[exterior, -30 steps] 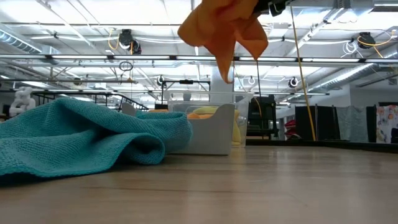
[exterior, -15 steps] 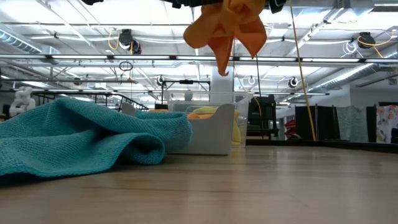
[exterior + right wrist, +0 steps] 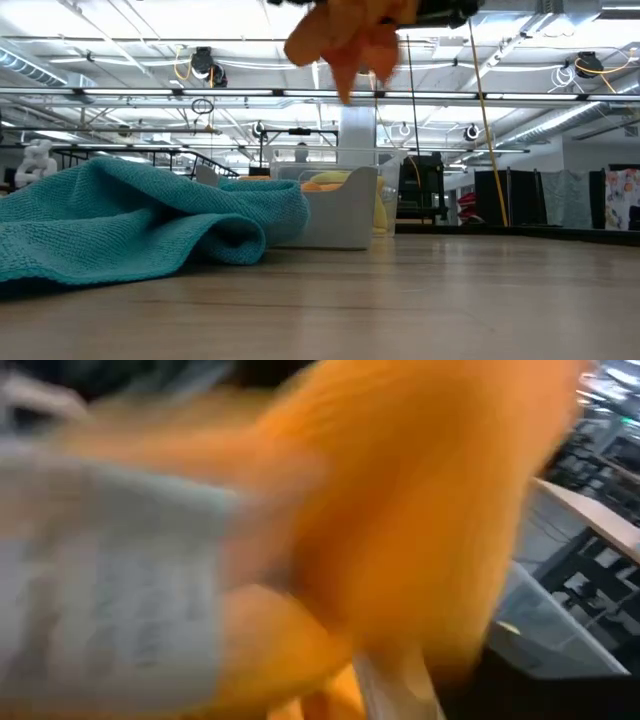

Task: Sort microfiber towel by color & place in baskets
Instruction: Put the orange microfiber cloth into the gray bin

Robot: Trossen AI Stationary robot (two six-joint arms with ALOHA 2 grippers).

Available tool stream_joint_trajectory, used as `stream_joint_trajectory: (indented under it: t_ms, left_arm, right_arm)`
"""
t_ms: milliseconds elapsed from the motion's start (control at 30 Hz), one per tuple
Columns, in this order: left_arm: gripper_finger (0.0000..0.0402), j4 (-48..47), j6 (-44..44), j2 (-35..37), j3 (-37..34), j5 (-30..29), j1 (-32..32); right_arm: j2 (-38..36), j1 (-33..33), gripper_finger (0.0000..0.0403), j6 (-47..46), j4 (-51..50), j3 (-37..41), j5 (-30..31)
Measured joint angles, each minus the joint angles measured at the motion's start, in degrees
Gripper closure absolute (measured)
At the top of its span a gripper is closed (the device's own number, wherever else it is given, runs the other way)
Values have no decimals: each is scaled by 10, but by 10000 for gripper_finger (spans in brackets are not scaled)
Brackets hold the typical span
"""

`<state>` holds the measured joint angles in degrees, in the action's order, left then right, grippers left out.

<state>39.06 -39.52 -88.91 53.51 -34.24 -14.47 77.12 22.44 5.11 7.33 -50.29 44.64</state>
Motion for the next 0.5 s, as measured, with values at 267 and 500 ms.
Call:
stream_joint_trajectory:
  t_ms: [267, 500]
  left_arm:
    - [388, -20, -34, 27, 1, -72, -35]
    - [389, -26, -33, 28, 1, -82, -42]
  right_arm:
    - [-9, 27, 116, -42, -80, 1, 13]
    - [-10, 62, 92, -53, -37, 1, 16]
